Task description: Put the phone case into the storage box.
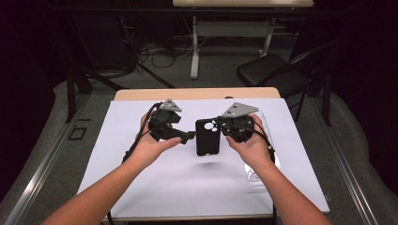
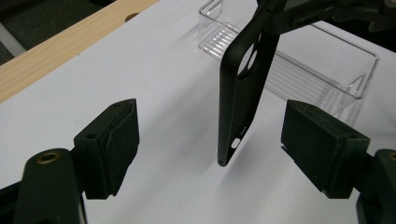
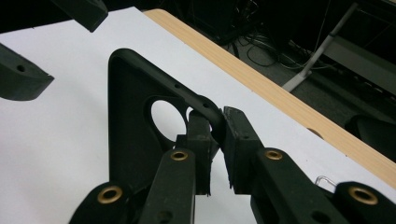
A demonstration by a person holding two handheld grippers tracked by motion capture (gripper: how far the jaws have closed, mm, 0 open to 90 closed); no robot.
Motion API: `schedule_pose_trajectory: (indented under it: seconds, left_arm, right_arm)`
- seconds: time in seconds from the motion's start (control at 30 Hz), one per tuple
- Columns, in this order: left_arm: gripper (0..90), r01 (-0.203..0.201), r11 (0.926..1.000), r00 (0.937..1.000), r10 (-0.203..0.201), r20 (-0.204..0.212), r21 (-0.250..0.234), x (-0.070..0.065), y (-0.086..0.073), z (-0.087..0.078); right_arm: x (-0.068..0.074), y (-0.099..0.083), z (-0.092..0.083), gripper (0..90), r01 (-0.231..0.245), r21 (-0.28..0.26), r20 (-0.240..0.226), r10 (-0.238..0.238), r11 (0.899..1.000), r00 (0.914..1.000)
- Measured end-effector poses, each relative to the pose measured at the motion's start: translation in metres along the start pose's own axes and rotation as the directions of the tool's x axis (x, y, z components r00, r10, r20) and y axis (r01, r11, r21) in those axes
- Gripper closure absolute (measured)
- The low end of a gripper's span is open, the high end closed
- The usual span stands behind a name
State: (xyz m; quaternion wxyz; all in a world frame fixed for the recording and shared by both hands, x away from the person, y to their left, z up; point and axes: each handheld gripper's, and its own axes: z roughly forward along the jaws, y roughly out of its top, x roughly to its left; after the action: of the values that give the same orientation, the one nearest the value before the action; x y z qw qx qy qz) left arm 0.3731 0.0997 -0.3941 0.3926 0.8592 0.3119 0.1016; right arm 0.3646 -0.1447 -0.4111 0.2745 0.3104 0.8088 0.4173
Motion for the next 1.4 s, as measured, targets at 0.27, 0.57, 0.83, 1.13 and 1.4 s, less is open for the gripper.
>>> schedule_pose_trajectory:
  seconds: [0.27, 0.57, 0.83, 1.13, 1.4]
  left_arm:
    - [20.0, 0.011, 0.9995, 0.9997, -0.01, 0.02, -0.029, 0.0, -0.005, -0.009]
    - [17.5, 0.05, 0.9968, 0.9983, -0.048, 0.035, -0.062, 0.003, -0.011, -0.018]
    - [15.2, 0.058, 0.9956, 0.9976, -0.055, 0.041, -0.073, 0.008, -0.02, -0.024]
    - [12.1, 0.081, 0.9934, 0.9949, -0.076, 0.067, -0.081, 0.011, -0.026, -0.029]
    - [11.2, 0.067, 0.9929, 0.9971, -0.063, 0.042, -0.098, 0.011, -0.03, -0.035]
  right_arm:
    - [-0.008, 0.002, -0.009, 82.3, 0.026, -0.026, -0.006, -0.026, 0.999, 0.9996]
    - [-0.016, 0.004, -0.018, 82.2, 0.023, -0.051, -0.023, -0.024, 0.998, 0.9994]
    - [-0.029, 0.001, -0.026, 82.2, -0.002, -0.07, -0.035, 0.0, 0.998, 0.9994]
    - [-0.051, -0.003, -0.045, 82.1, -0.038, -0.107, -0.029, 0.035, 0.994, 0.999]
    - [-0.071, -0.006, -0.065, 82.1, -0.047, -0.124, 0.011, 0.049, 0.991, 0.9988]
